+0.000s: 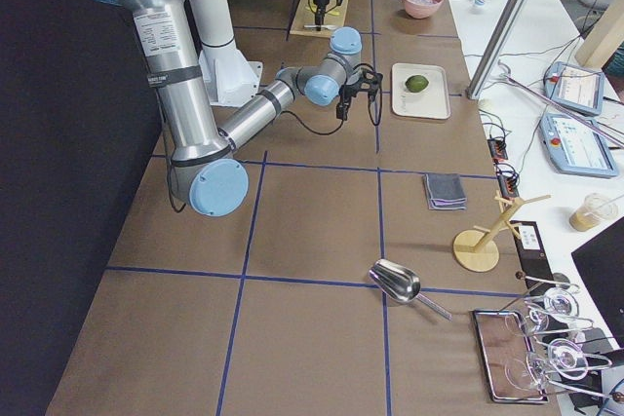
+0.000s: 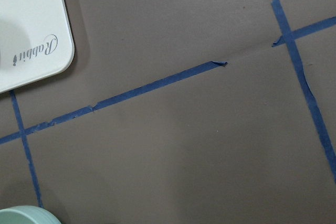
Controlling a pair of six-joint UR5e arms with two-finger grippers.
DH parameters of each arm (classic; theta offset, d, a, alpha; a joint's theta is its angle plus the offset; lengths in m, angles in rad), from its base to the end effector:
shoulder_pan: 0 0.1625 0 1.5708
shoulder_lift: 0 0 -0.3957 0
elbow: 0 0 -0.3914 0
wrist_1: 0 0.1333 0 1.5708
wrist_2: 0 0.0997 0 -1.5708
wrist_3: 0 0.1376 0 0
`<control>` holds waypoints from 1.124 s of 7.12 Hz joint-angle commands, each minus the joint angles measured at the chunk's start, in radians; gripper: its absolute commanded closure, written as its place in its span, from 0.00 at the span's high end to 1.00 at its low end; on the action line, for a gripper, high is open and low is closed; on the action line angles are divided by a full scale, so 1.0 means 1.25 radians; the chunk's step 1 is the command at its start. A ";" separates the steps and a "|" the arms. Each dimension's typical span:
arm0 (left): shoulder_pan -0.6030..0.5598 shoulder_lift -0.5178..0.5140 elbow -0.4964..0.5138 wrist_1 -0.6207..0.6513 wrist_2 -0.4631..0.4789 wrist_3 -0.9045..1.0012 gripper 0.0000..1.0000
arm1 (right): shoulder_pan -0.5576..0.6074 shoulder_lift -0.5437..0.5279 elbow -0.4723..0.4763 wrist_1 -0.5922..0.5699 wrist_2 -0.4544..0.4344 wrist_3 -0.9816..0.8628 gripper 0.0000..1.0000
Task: Place spoon in bowl
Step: 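Lower the left gripper onto the white spoon on the cutting board and grasp it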
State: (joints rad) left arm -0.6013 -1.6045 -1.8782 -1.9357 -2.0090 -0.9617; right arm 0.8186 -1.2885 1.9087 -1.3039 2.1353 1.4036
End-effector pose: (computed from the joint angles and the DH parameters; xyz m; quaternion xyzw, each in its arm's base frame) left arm 0.4020 -0.3666 0.4572 0.0243 0.3935 0.0787 0.9156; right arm -0.3540 -0.4656 0.3112 -0.0266 -0.4821 0.1643 0.8601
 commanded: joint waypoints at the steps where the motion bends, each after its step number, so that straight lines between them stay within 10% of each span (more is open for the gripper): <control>1: 0.001 -0.001 -0.003 -0.001 -0.004 0.000 0.01 | -0.001 0.002 0.001 0.000 0.000 0.000 1.00; 5: 0.000 -0.013 -0.021 0.000 -0.008 -0.004 0.00 | 0.000 0.000 -0.002 0.000 -0.001 0.000 1.00; 8: 0.012 -0.207 0.000 0.052 -0.005 -0.006 0.00 | 0.013 -0.037 0.013 0.001 0.000 -0.066 1.00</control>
State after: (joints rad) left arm -0.5960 -1.7320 -1.9044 -1.9166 -2.0172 -0.9696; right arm 0.8263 -1.3096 1.9167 -1.3029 2.1348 1.3772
